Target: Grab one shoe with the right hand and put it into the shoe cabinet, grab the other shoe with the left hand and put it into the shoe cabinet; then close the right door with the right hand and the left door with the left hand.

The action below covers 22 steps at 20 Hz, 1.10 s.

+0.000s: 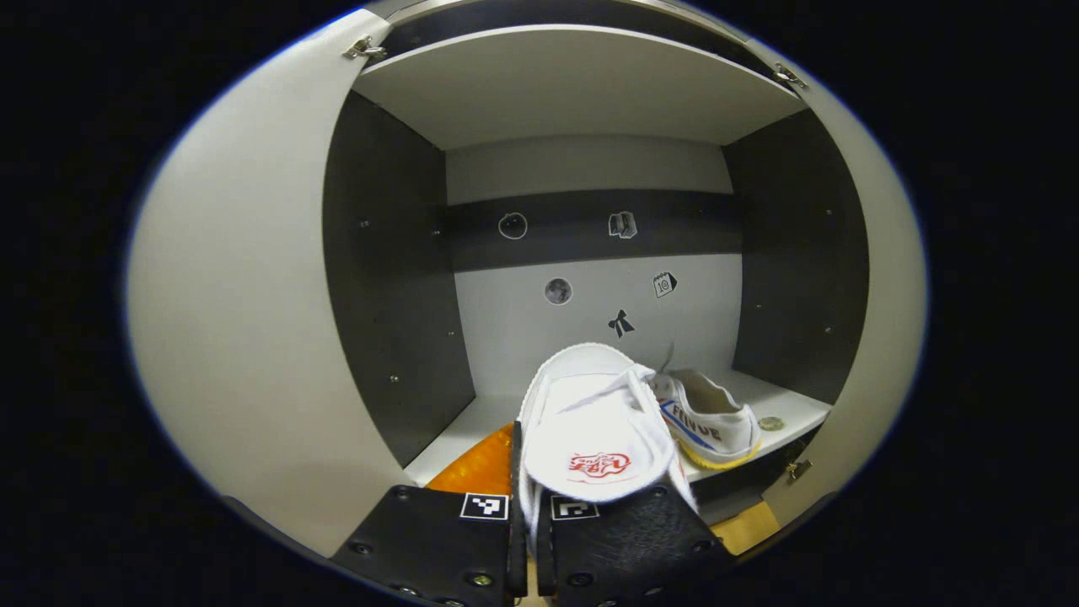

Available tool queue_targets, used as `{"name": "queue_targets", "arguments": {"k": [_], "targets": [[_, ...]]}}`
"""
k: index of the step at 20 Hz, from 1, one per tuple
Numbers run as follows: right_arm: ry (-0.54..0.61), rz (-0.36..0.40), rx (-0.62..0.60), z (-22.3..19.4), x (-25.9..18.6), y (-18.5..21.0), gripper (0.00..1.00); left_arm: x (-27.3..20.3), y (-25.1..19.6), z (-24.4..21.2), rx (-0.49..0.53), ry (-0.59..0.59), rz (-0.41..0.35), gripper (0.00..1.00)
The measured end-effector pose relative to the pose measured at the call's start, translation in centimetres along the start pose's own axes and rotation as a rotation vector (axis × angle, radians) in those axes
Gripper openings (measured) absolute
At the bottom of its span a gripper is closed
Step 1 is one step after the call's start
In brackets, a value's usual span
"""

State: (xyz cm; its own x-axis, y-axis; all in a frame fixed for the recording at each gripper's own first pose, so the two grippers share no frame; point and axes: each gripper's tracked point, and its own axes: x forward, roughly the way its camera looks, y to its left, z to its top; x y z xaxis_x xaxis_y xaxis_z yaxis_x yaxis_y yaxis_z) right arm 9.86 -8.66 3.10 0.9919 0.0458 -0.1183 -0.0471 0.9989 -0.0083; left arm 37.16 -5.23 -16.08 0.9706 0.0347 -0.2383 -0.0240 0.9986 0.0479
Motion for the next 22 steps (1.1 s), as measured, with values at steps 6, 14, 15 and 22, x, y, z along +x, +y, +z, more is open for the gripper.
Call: {"name": "queue_targets", "arguments": {"k": [6, 14, 15, 22], "targets": [[0.008, -0.035, -0.024, 0.2, -0.1, -2.2, 0.99, 8.2, -0.9, -0.1, 0.032, 0.042, 0.043, 0.13], [0.044, -0.039, -0.033, -0.4, 0.2, -3.1, 1.00, 11.1, -1.2, -1.9, 0.006, 0.129, 0.028, 0.18], [0.048, -0.034, -0.028, -0.5, 0.3, -2.9, 1.00, 11.0, -1.2, -1.6, 0.006, 0.121, 0.024, 0.23], [0.039, -0.004, -0.025, -0.7, 0.5, -1.9, 0.99, 10.0, 0.9, -2.9, 0.017, 0.142, 0.033, 0.97]]}}
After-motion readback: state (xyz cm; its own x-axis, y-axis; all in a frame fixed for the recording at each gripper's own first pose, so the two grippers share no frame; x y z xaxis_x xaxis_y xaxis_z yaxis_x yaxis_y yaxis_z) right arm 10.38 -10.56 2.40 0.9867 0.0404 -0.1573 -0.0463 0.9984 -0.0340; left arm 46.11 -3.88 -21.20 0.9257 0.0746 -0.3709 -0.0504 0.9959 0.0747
